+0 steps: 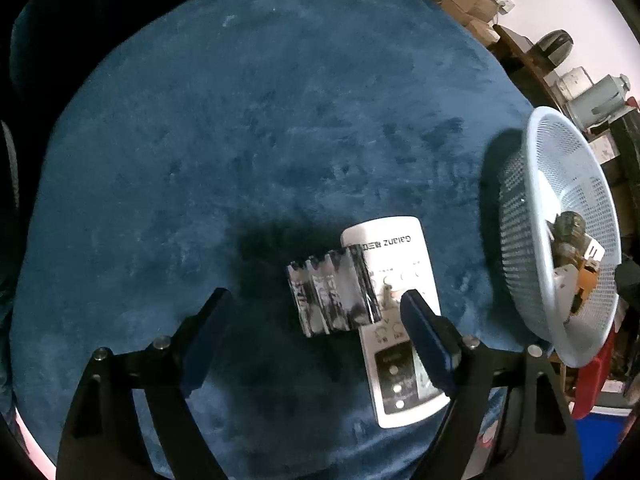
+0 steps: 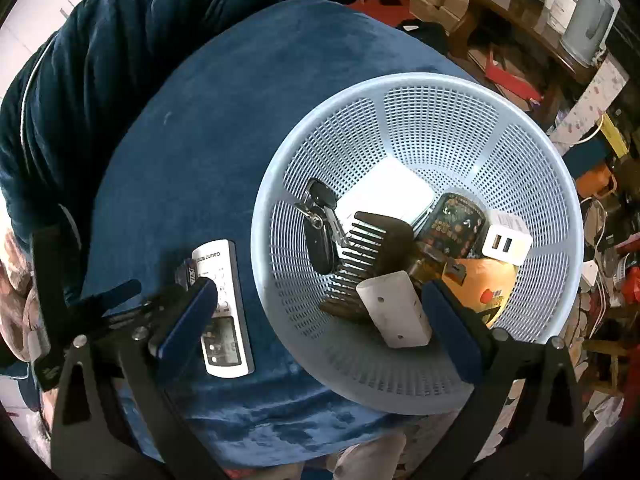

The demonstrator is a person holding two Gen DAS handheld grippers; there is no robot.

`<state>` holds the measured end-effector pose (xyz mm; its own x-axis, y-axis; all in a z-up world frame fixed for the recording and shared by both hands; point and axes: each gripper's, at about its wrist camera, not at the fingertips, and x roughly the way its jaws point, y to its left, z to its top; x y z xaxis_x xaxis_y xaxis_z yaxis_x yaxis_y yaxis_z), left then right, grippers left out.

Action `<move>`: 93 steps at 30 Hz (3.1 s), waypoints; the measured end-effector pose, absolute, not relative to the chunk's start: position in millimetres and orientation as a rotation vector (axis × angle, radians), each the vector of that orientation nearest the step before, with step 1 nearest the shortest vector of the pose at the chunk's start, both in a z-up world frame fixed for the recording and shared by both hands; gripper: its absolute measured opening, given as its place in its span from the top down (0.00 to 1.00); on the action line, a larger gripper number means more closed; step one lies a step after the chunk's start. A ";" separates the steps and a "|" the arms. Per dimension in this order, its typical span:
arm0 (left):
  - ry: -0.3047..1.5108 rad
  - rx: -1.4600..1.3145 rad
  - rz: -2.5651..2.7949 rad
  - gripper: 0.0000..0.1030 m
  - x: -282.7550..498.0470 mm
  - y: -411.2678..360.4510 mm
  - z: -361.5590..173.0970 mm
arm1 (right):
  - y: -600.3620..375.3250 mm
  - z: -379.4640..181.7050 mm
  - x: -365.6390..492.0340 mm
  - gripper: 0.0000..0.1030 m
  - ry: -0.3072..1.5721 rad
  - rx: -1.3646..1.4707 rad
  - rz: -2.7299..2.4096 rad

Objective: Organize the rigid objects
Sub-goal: 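Move both open tools back over the batteries and remote on the table, then close the left tool on the four black batteries while the right tool grips the white remote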

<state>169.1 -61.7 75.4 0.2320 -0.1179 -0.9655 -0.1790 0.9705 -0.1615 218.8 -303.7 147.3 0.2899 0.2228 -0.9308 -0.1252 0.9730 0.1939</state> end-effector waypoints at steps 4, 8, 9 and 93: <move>1.360 -0.232 0.070 0.17 174.3 -62.8 62.6 | -306.4 146.2 220.6 0.00 1.255 0.084 0.231; 1.365 -0.217 0.096 0.17 177.8 -61.9 52.5 | -310.4 144.9 222.8 0.00 1.255 0.085 0.223; 1.369 -0.199 0.115 0.17 177.3 -60.7 49.8 | -310.9 145.1 222.8 0.00 1.255 0.085 0.222; 1.269 -0.334 0.173 0.49 92.7 35.9 69.6 | -161.8 96.6 172.8 0.44 1.379 -0.180 0.437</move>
<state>92.7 35.9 69.6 0.2932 -0.0559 -0.9544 -0.3099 0.9388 -0.1502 172.8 -161.8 96.6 0.1260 0.1945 -0.9728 -0.4017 0.9066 0.1292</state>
